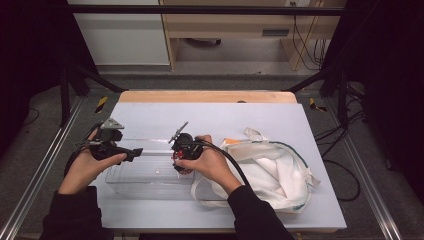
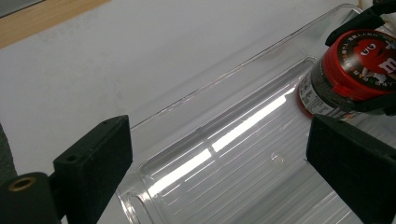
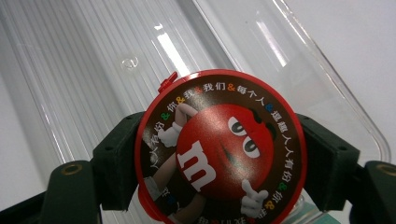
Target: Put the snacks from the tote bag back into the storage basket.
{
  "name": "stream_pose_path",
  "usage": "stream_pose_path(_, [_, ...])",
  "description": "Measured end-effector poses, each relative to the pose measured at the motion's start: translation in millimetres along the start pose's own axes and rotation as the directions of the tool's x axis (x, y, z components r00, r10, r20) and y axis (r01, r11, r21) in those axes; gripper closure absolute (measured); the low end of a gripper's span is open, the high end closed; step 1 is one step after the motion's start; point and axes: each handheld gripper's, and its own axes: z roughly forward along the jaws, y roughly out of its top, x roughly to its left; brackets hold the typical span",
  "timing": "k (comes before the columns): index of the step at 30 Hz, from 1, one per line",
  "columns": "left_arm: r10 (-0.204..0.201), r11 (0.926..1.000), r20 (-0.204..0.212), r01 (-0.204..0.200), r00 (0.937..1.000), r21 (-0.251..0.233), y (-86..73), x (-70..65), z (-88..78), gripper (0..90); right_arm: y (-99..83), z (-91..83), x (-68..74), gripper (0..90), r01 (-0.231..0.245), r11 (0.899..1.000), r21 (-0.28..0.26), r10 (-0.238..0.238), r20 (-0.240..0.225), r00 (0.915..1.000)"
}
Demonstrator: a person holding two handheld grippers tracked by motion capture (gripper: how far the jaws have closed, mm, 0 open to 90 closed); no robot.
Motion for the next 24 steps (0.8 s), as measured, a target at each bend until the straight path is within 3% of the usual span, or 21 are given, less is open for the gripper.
stream_pose_path(7, [0.0, 1.0, 0.0, 0.0, 1.0, 0.001, -0.4, 0.8, 0.0, 7.0, -0.1, 0.6, -0.2, 25.4, 0.009, 1.0, 0.0, -0.009, 0.002, 1.0])
stream_pose_path(15, [-0.009, 0.9999, 0.001, 0.009, 1.0, -0.005, -1.3, 2.7, -0.3, 7.0, -0.4, -5.9, 1.3, 18.0, 0.019, 1.0, -0.007, -0.019, 0.003, 0.9998])
stream_pose_path(18, [-0.01, 0.9999, -0.001, 0.01, 1.0, -0.006, -1.4, 3.1, -0.7, 6.9, -1.9, -13.1, 2.3, 13.5, 0.04, 0.999, -0.028, -0.04, 0.015, 0.9991])
stream_pose_path(24, [-0.008, 1.0, -0.001, 0.008, 1.0, -0.004, -1.0, 2.1, -0.2, 6.9, -5.2, -24.1, 2.4, 11.4, 0.033, 0.997, -0.064, -0.032, 0.02, 0.9993])
